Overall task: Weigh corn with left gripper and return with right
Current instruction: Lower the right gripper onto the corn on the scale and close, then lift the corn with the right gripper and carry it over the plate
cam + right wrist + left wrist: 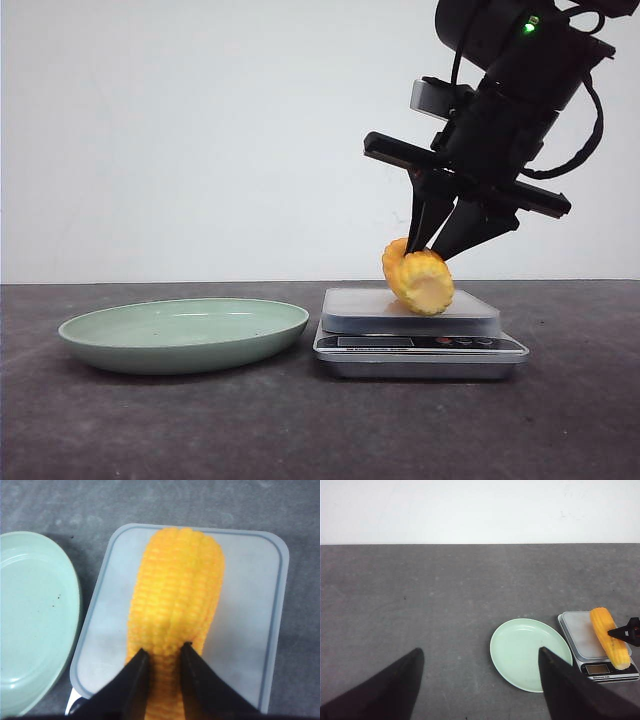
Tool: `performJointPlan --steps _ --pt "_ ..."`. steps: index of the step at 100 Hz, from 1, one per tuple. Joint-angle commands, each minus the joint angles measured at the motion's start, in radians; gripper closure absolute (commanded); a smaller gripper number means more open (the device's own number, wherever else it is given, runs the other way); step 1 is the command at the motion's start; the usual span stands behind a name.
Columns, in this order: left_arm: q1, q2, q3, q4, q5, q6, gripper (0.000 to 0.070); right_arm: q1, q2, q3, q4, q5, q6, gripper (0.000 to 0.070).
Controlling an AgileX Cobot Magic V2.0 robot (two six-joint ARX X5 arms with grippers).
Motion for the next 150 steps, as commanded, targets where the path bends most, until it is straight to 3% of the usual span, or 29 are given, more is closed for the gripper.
performJointPlan --steps 1,36,57,93,140,146,150 --pt "-0.008 0.004 0.014 0.005 -0.005 0.011 0.0266 0.011 -0.011 0.038 -0.008 0.011 -0.014 0.0697" --pt "-0.008 0.003 0.014 0.005 -0.008 0.009 0.0266 0.126 -0.064 0.303 -0.167 0.012 -0.132 0.0697" --pt "-0.008 -0.019 0.014 0.005 -0.028 -0.013 0.0266 0.261 -0.052 0.42 -0.13 0.061 -0.143 0.0697" --pt "-0.002 -0.097 0.014 -0.068 -0.061 -0.1 0.0271 0.344 0.1 0.431 -0.082 0.076 -0.142 0.0697" --pt "0.0 -0.176 0.014 -0.071 -0.06 -0.111 0.0271 0.335 0.35 0.431 -0.026 0.084 -0.131 0.0696" --pt "0.0 -0.176 0.013 -0.071 -0.059 -0.111 0.0271 0.335 0.366 0.431 -0.023 0.075 -0.132 0.0668" --pt "0.0 -0.176 0.012 -0.071 -0.057 -0.111 0.0271 0.335 0.378 0.431 -0.018 0.063 -0.131 0.0599"
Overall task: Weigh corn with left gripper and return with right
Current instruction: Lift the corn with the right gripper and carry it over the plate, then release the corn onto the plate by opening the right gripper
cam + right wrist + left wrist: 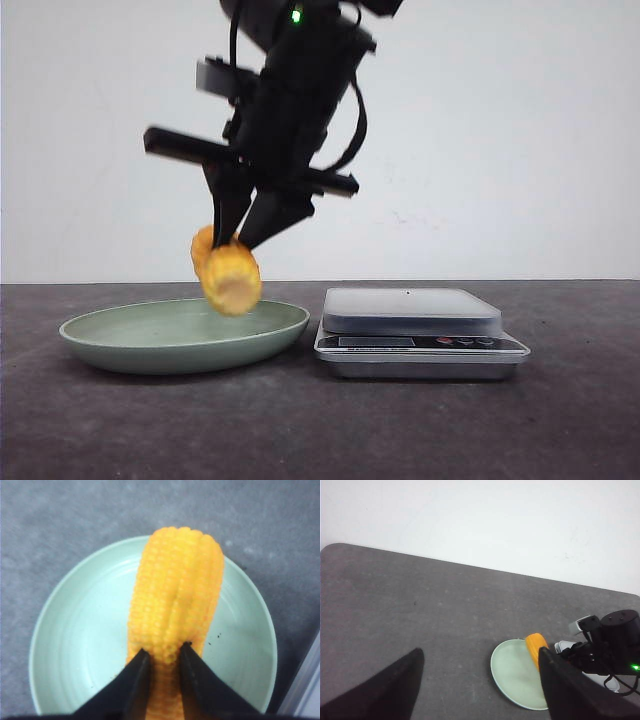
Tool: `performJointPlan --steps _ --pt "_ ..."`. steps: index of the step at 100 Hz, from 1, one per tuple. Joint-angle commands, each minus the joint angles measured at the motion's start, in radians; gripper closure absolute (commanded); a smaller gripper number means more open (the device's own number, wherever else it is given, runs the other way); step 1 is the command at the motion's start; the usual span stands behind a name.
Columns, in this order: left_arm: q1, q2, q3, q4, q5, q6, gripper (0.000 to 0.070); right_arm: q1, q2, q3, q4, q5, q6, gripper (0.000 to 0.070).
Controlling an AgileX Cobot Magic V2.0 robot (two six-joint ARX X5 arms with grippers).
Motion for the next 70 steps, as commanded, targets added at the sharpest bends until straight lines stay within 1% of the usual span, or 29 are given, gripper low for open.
performJointPlan --steps 1,8,11,14,28,32,37,42,56,70 --pt "-0.005 0.002 0.014 -0.027 -0.002 -0.005 0.0271 0.01 0.032 0.018 0.021 -0.018 -0.004 0.0577" --pt "-0.005 0.002 0.013 -0.027 -0.002 -0.005 0.0271 0.01 0.045 0.018 0.026 -0.027 -0.004 0.0425" --pt "-0.005 0.002 0.013 -0.027 -0.002 -0.005 0.0271 0.01 0.051 0.018 0.03 -0.027 -0.004 0.0379" --pt "-0.005 0.002 0.013 -0.027 -0.002 -0.004 0.0271 0.01 0.055 0.018 0.032 -0.029 -0.004 0.0353" --pt "-0.005 0.002 0.013 -0.027 -0.001 0.0 0.0271 0.01 0.055 0.018 0.045 -0.029 -0.004 0.0321" --pt "-0.005 0.002 0.013 -0.027 -0.001 0.0 0.027 0.01 0.055 0.018 0.053 -0.029 -0.004 0.0293" --pt "-0.005 0.002 0.013 -0.027 -0.002 0.005 0.027 0.008 0.05 0.022 0.05 -0.029 -0.004 0.024" --pt "-0.005 0.002 0.013 -0.027 -0.002 0.008 0.027 0.0 0.043 0.036 0.023 -0.04 -0.005 0.0207" --pt "-0.005 0.002 0.012 -0.027 -0.002 0.008 0.027 -0.027 -0.006 0.076 -0.068 -0.048 -0.018 0.0207" --pt "-0.005 0.002 0.012 -0.027 -0.002 0.016 0.027 -0.067 -0.13 0.081 -0.103 -0.049 -0.04 0.0207"
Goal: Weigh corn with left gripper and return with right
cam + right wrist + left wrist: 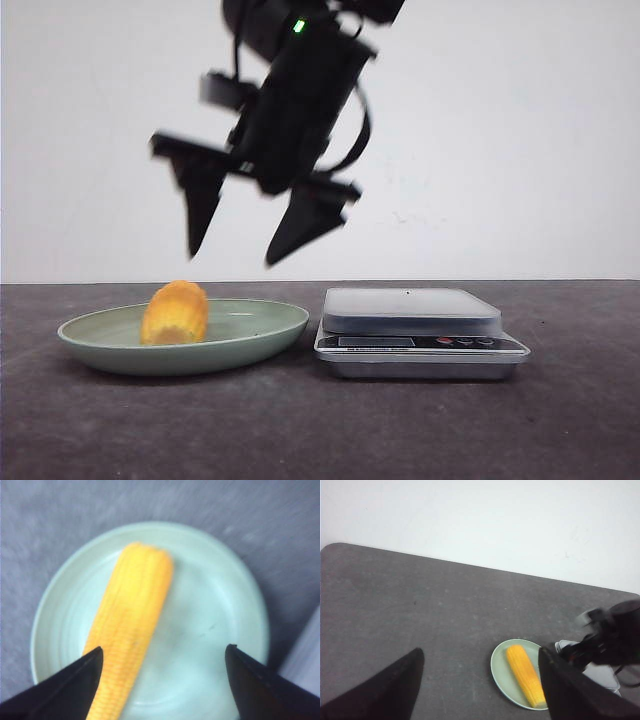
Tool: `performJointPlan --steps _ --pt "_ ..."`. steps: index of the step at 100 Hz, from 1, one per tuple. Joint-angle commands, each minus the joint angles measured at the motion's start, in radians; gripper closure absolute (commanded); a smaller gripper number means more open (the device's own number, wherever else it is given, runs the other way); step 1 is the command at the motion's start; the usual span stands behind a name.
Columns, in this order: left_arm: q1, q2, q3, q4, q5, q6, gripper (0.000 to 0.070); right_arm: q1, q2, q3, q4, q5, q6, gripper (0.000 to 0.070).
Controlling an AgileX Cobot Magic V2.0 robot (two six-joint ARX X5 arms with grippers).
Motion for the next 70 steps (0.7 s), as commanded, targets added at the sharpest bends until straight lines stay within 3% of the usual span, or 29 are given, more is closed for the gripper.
performJointPlan --steps 1,24,35,70 --pt "-0.005 0.002 0.014 -0.027 -0.002 0.014 0.027 -0.011 -0.072 0.036 0.002 0.001 -0.023 0.0207" --pt "-0.005 0.002 0.01 -0.026 -0.002 0.016 0.027 -0.063 -0.357 0.036 -0.111 0.019 -0.114 0.0207" --pt "-0.005 0.002 -0.004 -0.025 -0.002 0.019 0.027 -0.069 -0.5 0.036 -0.195 0.063 -0.15 0.0207" --pt "-0.005 0.002 -0.064 0.031 -0.002 0.031 0.0271 -0.067 -0.96 0.036 -0.507 0.192 -0.154 0.0207"
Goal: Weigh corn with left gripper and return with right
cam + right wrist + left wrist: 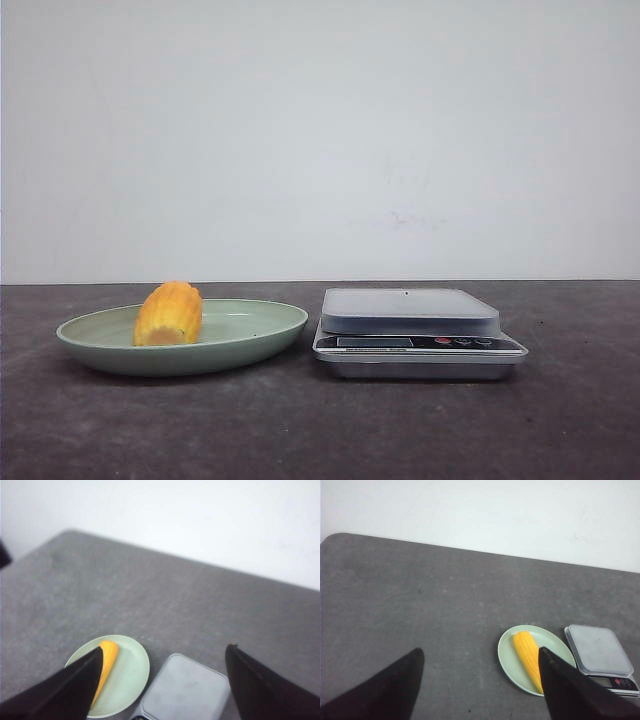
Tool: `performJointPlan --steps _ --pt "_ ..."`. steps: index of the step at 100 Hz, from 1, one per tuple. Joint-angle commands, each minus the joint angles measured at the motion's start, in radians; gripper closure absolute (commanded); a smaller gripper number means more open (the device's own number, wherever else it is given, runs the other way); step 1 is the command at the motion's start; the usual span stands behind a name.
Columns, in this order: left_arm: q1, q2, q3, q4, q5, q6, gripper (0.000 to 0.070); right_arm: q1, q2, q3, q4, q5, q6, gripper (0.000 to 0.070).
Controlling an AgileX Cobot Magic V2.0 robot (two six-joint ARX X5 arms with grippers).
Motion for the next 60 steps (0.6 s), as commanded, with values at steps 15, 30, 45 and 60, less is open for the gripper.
performJointPlan --steps 15,30,45,60 --pt "-0.005 0.002 -0.009 0.067 -0.003 0.042 0.027 0.007 -0.193 0.018 -0.244 0.137 -0.004 0.0206" --pt "-0.005 0.0 -0.048 0.082 -0.003 0.052 0.0271 0.007 -0.344 0.003 -0.343 0.159 0.014 0.0206" --pt "-0.005 0.0 -0.079 0.101 -0.003 0.051 0.0272 0.006 -0.468 -0.024 -0.386 0.16 0.023 0.0234" --pt "-0.005 0.0 -0.105 0.118 -0.003 0.052 0.0577 0.005 -0.549 -0.058 -0.399 0.176 0.026 0.07"
